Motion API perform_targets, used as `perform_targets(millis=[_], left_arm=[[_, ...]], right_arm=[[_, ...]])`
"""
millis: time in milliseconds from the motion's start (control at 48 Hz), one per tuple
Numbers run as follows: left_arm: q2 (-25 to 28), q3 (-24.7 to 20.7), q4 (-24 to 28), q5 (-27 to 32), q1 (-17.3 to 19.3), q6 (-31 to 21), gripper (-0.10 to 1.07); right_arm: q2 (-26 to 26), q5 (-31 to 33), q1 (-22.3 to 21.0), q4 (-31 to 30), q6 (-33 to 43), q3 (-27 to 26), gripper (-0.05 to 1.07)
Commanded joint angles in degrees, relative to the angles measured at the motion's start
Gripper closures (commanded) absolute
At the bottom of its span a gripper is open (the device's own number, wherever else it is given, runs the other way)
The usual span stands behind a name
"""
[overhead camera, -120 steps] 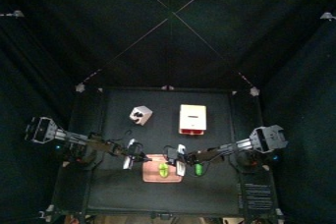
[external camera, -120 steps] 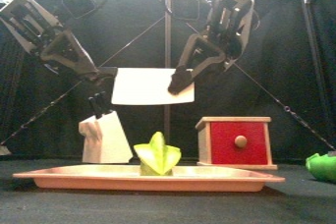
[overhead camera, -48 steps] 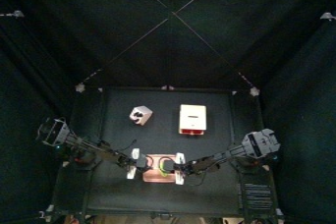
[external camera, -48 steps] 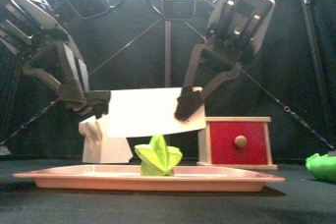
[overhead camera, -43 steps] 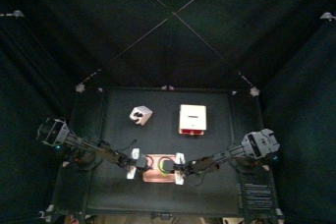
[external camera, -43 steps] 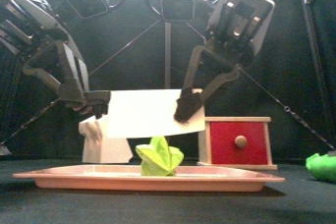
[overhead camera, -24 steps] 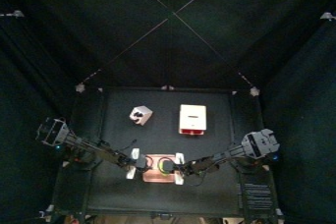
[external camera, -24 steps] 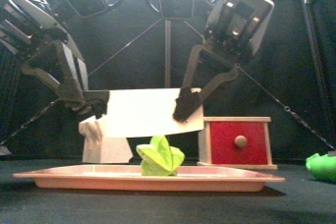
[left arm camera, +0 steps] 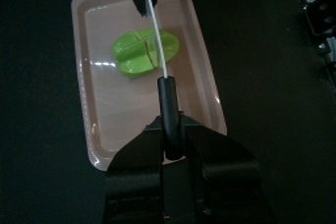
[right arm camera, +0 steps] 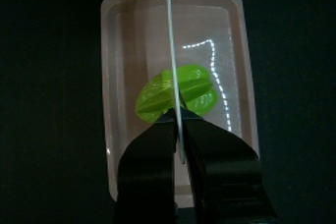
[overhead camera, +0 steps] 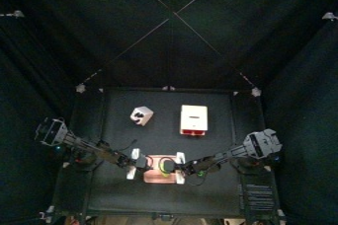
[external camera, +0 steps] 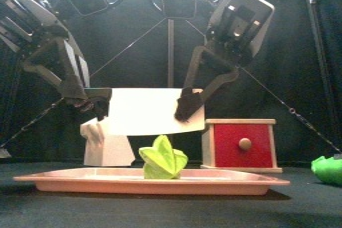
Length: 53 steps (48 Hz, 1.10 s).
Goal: Cut starfruit
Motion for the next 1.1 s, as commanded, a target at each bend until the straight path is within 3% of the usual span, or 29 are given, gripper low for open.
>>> perform_targets(millis=[0, 1083], left_arm=[[-0.35, -0.62, 0.09, -0.88, -0.18, 0.09, 0.6], [0.35, 1.85, 0.0, -5.45, 2.02, 0.18, 0.6]], right_arm=[[-2.29, 0.09, -1.32, -0.44, 0.0, -0.35, 0.75], [-0.18, -3.69, -3.69, 0.97, 0.09, 1.93, 0.75]])
